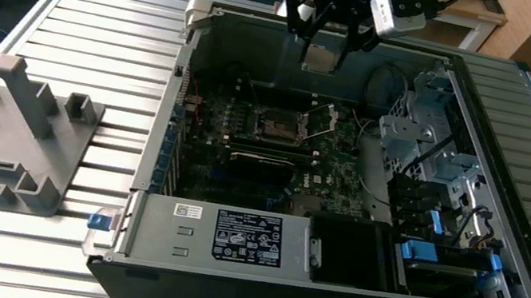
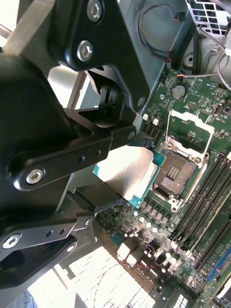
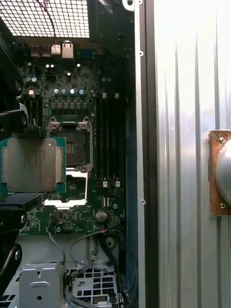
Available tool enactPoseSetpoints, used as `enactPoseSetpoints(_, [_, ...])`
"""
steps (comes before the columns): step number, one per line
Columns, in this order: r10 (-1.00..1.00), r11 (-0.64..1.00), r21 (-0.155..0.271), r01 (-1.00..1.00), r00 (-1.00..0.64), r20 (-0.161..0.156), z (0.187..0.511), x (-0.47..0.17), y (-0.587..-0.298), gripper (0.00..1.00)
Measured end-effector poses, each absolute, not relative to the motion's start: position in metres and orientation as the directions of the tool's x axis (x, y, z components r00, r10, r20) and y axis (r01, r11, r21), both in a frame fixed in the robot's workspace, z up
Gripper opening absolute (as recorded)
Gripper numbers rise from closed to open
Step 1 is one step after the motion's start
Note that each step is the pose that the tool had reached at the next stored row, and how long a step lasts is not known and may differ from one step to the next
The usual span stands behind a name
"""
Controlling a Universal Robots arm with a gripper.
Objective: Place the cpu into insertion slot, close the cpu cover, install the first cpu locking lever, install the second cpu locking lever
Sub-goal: 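Place the cpu into insertion slot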
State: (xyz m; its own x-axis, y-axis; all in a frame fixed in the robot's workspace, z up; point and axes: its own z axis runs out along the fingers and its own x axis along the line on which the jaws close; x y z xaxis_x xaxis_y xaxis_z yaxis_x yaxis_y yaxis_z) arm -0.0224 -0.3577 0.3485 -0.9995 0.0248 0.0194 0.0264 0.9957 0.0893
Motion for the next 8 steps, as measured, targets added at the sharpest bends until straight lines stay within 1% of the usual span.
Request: enactPoseSetpoints(8, [0.025,0.996,0.090,0.026,-1.000,0.019,0.3441,-0.0224,-0.3576,0.54])
